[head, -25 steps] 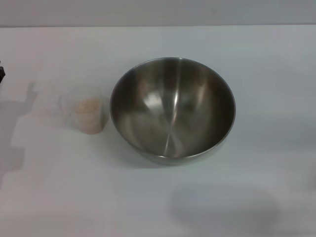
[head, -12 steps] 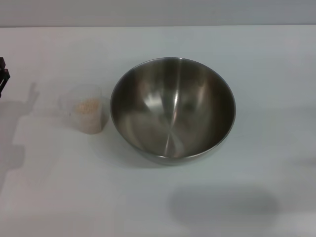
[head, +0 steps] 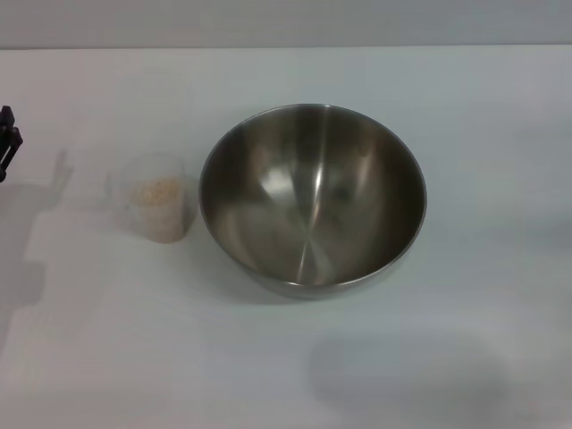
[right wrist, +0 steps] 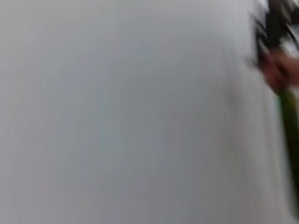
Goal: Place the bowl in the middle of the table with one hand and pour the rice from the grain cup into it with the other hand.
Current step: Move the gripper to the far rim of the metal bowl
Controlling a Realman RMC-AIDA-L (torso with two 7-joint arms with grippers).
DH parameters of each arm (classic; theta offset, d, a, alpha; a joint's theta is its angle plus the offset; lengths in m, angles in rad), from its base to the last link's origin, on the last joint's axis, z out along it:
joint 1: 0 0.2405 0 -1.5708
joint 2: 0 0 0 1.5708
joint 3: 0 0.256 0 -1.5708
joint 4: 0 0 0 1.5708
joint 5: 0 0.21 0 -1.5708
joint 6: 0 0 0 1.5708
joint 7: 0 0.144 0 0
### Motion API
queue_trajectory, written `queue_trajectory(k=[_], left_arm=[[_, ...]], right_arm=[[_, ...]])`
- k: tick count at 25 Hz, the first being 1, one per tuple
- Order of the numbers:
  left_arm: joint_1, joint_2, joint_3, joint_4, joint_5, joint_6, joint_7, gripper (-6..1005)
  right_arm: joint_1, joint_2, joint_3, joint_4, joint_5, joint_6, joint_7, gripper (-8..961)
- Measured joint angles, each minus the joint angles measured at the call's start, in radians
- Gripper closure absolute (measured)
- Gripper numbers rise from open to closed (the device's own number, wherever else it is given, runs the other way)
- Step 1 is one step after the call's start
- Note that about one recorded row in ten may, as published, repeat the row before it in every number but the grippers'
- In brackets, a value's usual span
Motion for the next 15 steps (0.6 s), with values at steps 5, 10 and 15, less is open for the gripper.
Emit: queue_trajectory(k=[5, 10, 15], left_arm=[[0.000, -0.002, 0.003, 0.002, 0.000, -0.002, -0.026, 214], [0.001, -0.003, 0.006, 0.007, 0.000, -0.002, -0.049, 215], [0.007, -0.003, 0.006, 0.005, 0.000, -0.002, -0.051, 216]], right_arm=[[-0.070, 0.001, -0.381, 0.001, -0.041, -0.151, 0.286, 161], [-0.100, 0.002, -0.574, 0.003, -0.117, -0.247, 0.398, 161], [-0.138, -0.003, -0.651, -0.037, -0.255, -0.324, 0.556, 162]])
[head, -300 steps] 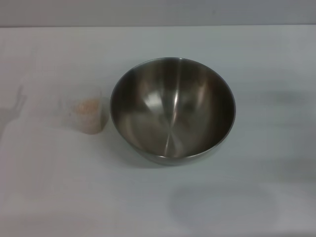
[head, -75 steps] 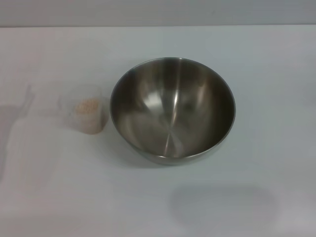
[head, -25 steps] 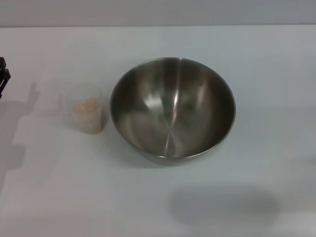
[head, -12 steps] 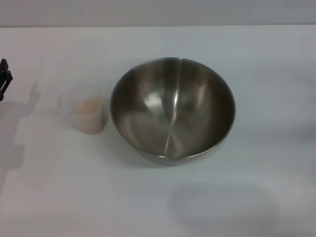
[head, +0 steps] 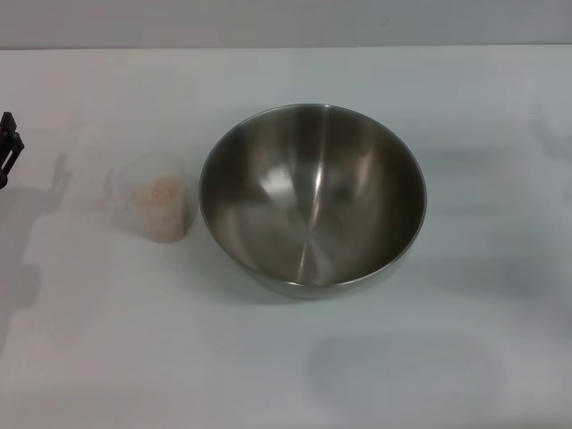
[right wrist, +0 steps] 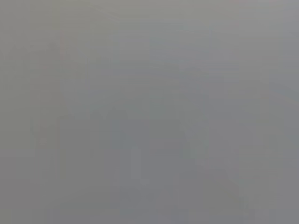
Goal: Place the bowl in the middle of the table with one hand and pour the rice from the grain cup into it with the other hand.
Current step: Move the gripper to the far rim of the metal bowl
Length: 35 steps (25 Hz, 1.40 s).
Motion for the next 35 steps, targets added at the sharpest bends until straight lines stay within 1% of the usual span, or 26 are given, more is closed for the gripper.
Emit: queue_trajectory(k=[3, 7, 13, 19, 25, 31, 35], left_arm=[[0.001, -0.001, 0.006, 0.000, 0.000, 0.000, 0.000, 216], [0.002, -0.002, 0.019, -0.003, -0.002, 0.000, 0.000, 217], [0.004, -0.001, 0.021, -0.001, -0.001, 0.000, 0.000, 219], [0.005, -0.001, 0.021, 0.002, -0.001, 0.000, 0.000, 220], [0.005, -0.001, 0.021, 0.004, 0.000, 0.000, 0.000, 221], [0.005, -0.001, 0.021, 0.004, 0.000, -0.001, -0.001, 223], [0.005, -0.001, 0.021, 0.004, 0.000, -0.001, -0.002, 224]], right_arm=[[-0.026, -0.001, -0.020, -0.079, -0.154, 0.010, 0.124, 162], [-0.045, 0.000, -0.022, -0.194, -0.318, 0.091, 0.270, 163], [-0.078, 0.006, -0.023, -0.377, -0.533, 0.194, 0.444, 162], [-0.109, 0.010, -0.024, -0.549, -0.718, 0.223, 0.628, 161], [-0.109, 0.007, -0.022, -0.725, -0.971, 0.223, 0.924, 162], [-0.100, 0.008, -0.034, -0.890, -1.157, 0.210, 1.198, 163], [-0.077, 0.005, -0.036, -0.994, -1.294, 0.209, 1.389, 162]])
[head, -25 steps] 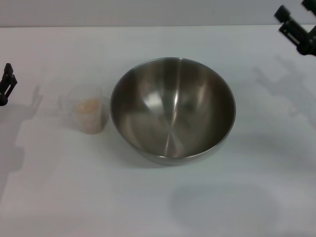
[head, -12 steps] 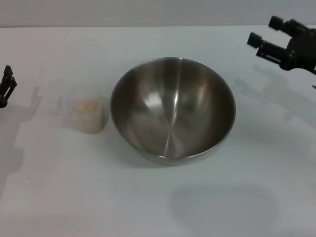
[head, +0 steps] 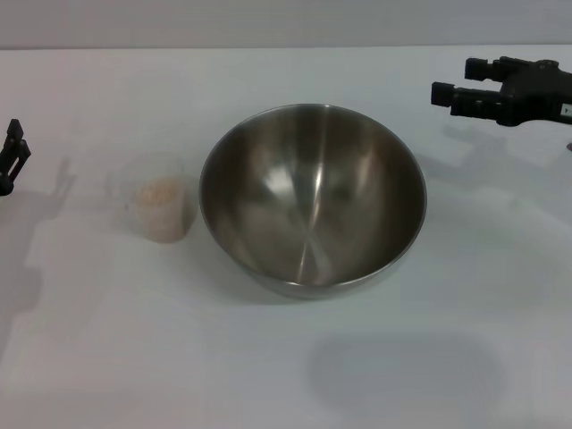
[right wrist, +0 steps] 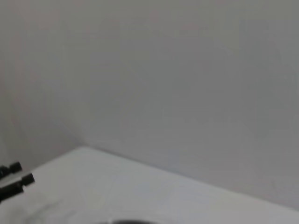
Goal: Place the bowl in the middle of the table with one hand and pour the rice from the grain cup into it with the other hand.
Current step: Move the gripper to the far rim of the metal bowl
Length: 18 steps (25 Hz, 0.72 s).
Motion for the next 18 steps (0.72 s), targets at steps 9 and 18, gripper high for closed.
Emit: queue_trajectory(k=[9, 18], left_arm=[[0.010, 0.000, 0.011, -0.006, 0.000, 0.005, -0.025, 226], [0.013, 0.000, 0.012, -0.008, 0.000, 0.007, -0.027, 228]], right_arm=[[0.123, -0.011, 0.002, -0.123, -0.311, -0.108, 0.339, 162], [0.260, -0.020, -0.002, -0.149, -0.550, -0.207, 0.569, 162]])
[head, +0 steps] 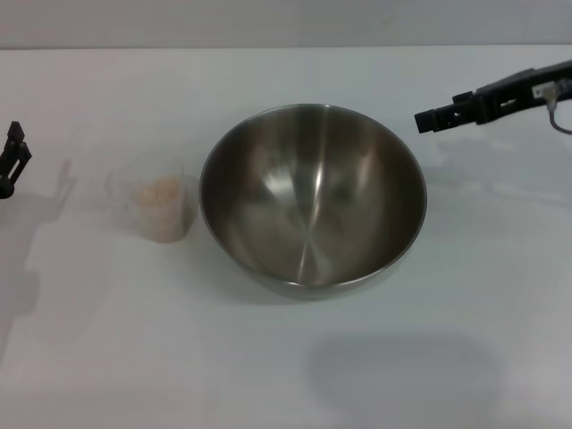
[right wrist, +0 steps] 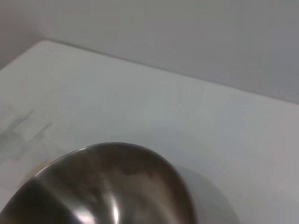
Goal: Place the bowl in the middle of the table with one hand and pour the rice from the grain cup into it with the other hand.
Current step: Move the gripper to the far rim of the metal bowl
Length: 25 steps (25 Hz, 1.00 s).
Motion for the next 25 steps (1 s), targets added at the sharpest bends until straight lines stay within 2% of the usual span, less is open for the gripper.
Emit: queue_trajectory(k=[5, 11, 20, 25], left_arm=[[0.002, 0.000, 0.001, -0.002, 0.000, 0.001, 0.000, 229], [0.002, 0.000, 0.002, -0.002, 0.000, 0.002, 0.000, 230], [0.002, 0.000, 0.003, -0.002, 0.000, 0.002, -0.015, 232], [0.002, 0.000, 0.003, -0.002, 0.000, 0.002, -0.026, 233]], right_arm=[[0.088, -0.023, 0.000, 0.058, -0.067, -0.041, 0.067, 161], [0.174, -0.019, 0.001, 0.141, -0.176, -0.044, 0.086, 161], [0.217, -0.014, -0.025, 0.247, -0.189, 0.003, 0.081, 162], [0.219, -0.008, -0.069, 0.297, -0.190, 0.046, 0.080, 205]])
